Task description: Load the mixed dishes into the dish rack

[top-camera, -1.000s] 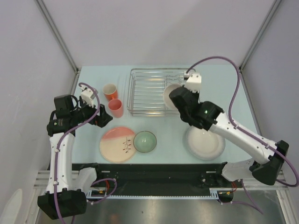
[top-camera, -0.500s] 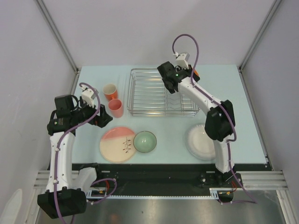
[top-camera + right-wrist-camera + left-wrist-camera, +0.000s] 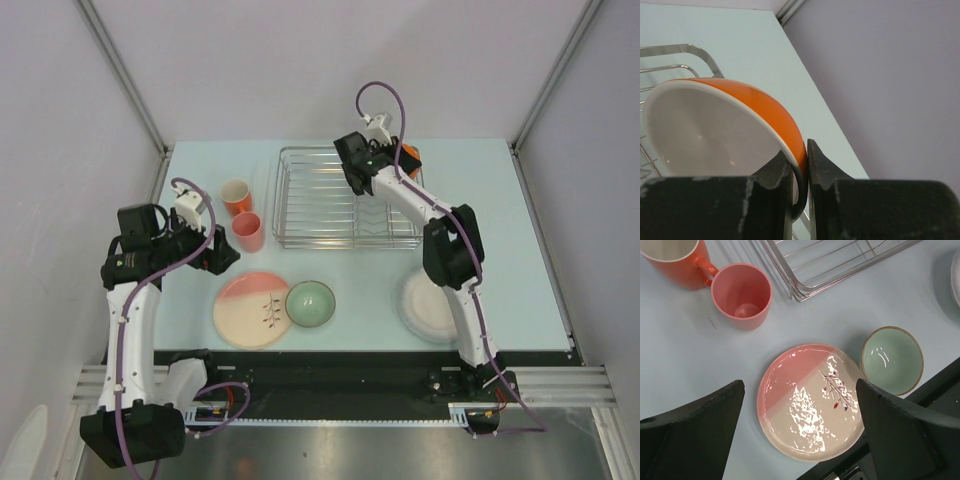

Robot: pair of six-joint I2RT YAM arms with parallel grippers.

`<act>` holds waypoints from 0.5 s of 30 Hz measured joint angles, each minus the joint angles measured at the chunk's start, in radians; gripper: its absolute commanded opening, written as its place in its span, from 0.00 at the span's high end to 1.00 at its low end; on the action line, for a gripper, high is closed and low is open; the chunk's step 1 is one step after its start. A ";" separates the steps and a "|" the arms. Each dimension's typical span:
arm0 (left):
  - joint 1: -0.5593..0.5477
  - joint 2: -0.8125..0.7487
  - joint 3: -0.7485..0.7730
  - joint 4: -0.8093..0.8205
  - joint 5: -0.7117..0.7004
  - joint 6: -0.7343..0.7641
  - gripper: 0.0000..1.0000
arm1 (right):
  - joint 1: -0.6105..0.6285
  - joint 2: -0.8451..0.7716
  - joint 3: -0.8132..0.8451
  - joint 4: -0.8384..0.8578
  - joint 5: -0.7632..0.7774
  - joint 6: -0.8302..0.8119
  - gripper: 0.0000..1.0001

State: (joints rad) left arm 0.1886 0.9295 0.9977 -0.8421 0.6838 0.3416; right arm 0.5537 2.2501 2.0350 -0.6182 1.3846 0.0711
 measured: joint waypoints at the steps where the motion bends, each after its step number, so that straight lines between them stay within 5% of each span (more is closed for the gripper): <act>1: 0.000 0.000 0.000 -0.001 0.000 0.000 0.00 | -0.003 0.010 0.000 0.019 0.000 -0.012 1.00; 15: 0.000 0.013 0.000 -0.006 0.000 0.000 0.00 | -0.012 0.148 -0.001 0.060 -0.031 -0.041 1.00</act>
State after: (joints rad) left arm 0.1886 0.9424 0.9977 -0.8482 0.6838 0.3412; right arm 0.5415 2.3981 2.0338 -0.5587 1.3533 0.0299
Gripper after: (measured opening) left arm 0.996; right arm 0.145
